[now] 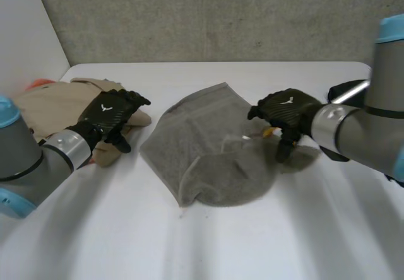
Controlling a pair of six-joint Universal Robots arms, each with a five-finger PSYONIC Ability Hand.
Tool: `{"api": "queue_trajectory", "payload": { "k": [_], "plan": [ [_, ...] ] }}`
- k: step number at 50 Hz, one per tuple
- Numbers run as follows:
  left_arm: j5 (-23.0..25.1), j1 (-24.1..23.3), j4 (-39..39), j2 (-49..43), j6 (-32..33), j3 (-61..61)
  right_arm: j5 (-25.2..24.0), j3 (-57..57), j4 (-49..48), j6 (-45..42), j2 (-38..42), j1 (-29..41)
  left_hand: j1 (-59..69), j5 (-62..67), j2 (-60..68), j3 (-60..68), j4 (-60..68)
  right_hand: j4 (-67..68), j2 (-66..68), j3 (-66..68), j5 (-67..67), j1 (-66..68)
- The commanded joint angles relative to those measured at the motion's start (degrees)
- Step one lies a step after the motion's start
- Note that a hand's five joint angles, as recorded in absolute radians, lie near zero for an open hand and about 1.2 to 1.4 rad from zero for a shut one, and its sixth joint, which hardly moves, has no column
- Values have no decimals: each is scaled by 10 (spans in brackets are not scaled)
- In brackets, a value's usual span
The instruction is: Fold the laundry.
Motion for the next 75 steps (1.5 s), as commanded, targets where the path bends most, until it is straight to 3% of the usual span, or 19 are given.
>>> {"api": "queue_trajectory", "payload": {
  "k": [1,6,12,23,31,37,46,50,51,52,55,62,66,75],
  "plan": [
    [6,2,-84,-59,20,98,7,-116,3,9,114,53,39,36,38,39,38,42,50,43,35,46],
    [0,0,-103,-58,20,117,17,-162,-4,9,158,76,38,34,36,38,36,40,48,41,33,44],
    [-3,-3,-109,-38,13,107,83,-175,-57,14,128,83,29,26,28,29,28,15,23,16,8,19],
    [-18,-3,-114,17,17,48,70,-111,-92,-28,89,87,31,27,30,31,29,6,14,8,0,11],
    [-68,-8,-109,35,13,40,62,-110,-96,-77,105,113,31,27,30,31,29,6,14,8,0,11],
    [-82,-24,-100,-2,22,61,66,-90,-96,-76,106,131,34,31,33,34,33,6,14,8,0,11],
    [-89,-71,-109,-160,38,210,76,10,-126,-39,83,122,51,48,50,51,50,11,19,13,5,16],
    [-91,-74,-129,-212,79,269,76,68,-151,-9,44,121,177,173,175,177,175,13,21,14,6,18],
    [-92,-75,-131,-225,97,290,76,79,-157,-4,37,117,354,350,352,354,352,13,21,14,6,18],
    [-93,-75,-131,-230,102,299,76,90,-163,1,31,114,446,442,444,445,444,13,21,14,6,18],
    [-106,-79,-130,-236,117,320,77,127,-189,17,10,92,633,629,631,632,631,15,23,16,8,19],
    [-118,-104,-113,-218,119,323,126,165,-241,77,-22,51,633,629,631,633,631,-4,4,-2,-10,1],
    [-121,-115,-115,-146,108,307,160,162,-248,128,-25,41,633,629,631,633,631,-66,-58,-64,-72,-61],
    [-118,-163,-113,21,27,263,151,102,-239,243,-14,46,633,629,631,633,631,-97,-89,-96,-104,-93]
  ]
}}
